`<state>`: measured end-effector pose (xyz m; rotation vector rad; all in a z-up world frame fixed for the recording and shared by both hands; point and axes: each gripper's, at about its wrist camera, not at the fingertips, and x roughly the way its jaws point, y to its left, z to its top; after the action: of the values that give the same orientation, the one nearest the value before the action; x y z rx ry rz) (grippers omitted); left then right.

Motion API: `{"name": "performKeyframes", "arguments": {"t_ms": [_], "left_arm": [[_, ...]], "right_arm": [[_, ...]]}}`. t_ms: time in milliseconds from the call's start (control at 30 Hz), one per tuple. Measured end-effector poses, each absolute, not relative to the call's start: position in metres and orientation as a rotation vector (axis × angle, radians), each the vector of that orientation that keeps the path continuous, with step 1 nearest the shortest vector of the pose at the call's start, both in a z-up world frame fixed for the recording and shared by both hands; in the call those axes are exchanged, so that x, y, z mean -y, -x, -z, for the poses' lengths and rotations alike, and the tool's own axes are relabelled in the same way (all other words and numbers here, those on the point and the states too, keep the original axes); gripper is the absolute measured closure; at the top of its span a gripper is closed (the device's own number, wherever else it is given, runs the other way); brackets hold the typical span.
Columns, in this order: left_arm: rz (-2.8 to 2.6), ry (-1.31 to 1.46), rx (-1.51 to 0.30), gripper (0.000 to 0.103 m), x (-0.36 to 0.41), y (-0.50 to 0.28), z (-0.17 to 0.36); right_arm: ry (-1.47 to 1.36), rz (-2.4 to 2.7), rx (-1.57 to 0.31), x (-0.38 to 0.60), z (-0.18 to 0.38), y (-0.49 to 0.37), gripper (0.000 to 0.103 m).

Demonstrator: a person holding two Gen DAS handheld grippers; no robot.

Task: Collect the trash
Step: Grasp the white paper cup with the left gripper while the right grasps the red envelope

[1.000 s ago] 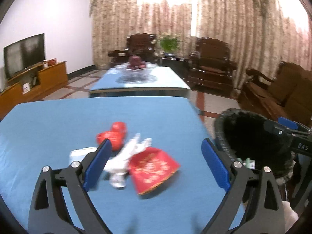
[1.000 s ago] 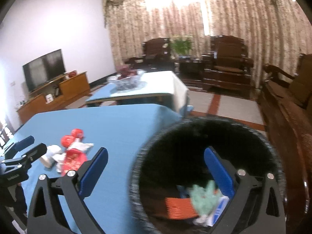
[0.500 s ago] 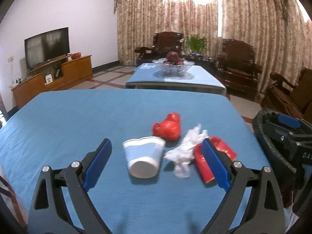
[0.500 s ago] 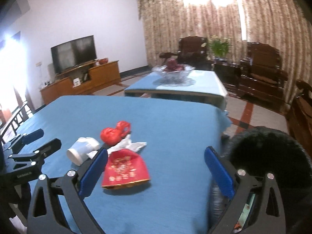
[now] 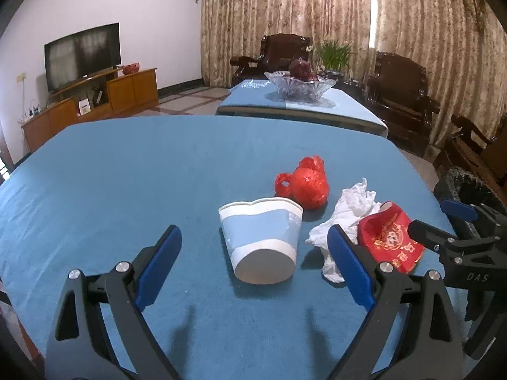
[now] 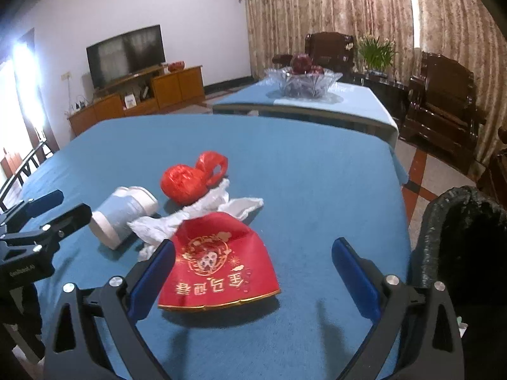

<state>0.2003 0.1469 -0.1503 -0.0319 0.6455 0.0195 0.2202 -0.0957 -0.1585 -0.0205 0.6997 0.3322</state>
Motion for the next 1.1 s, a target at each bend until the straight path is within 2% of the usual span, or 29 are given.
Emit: {"name": "performKeyframes", "arguments": {"t_ms": [200, 333, 433, 500, 567, 633, 700, 767, 867, 967, 1100], "left_arm": [[-0.012, 0.046, -0.678, 0.013, -0.147, -0.216, 0.161], [-0.011, 0.057, -0.7, 0.013, -0.145, -0.223, 0.167], [-0.008, 0.06, -0.72, 0.013, -0.144, -0.229, 0.172], [-0.003, 0.058, -0.742, 0.013, -0.142, -0.233, 0.175], [0.0, 0.057, -0.759, 0.013, -0.14, -0.237, 0.178], [0.005, 0.055, -0.776, 0.013, -0.138, -0.24, 0.181], [0.01, 0.053, -0.791, 0.025, -0.137, -0.243, 0.183], [0.003, 0.054, -0.798, 0.038, -0.138, -0.244, 0.184], [-0.001, 0.059, -0.786, 0.045, -0.139, -0.242, 0.182], [-0.009, 0.046, -0.774, 0.053, -0.136, -0.237, 0.18], [-0.015, 0.048, -0.776, 0.055, -0.133, -0.228, 0.177]], "right_arm": [[0.027, -0.348, -0.766, 0.093, 0.171, -0.231, 0.011], [0.023, -0.381, -0.826, 0.089, 0.18, -0.237, 0.021], [0.02, -0.404, -0.839, 0.088, 0.181, -0.237, 0.025], [0.014, -0.426, -0.845, 0.087, 0.182, -0.237, 0.029], [0.008, -0.452, -0.847, 0.086, 0.183, -0.236, 0.04], [0.008, -0.475, -0.84, 0.084, 0.182, -0.233, 0.046], [0.007, -0.47, -0.825, 0.084, 0.179, -0.23, 0.052], [-0.013, -0.463, -0.802, 0.089, 0.175, -0.227, 0.064], [-0.044, -0.46, -0.773, 0.097, 0.167, -0.222, 0.08], [-0.04, -0.485, -0.757, 0.098, 0.159, -0.219, 0.088], [-0.008, -0.508, -0.762, 0.094, 0.151, -0.217, 0.089]]}}
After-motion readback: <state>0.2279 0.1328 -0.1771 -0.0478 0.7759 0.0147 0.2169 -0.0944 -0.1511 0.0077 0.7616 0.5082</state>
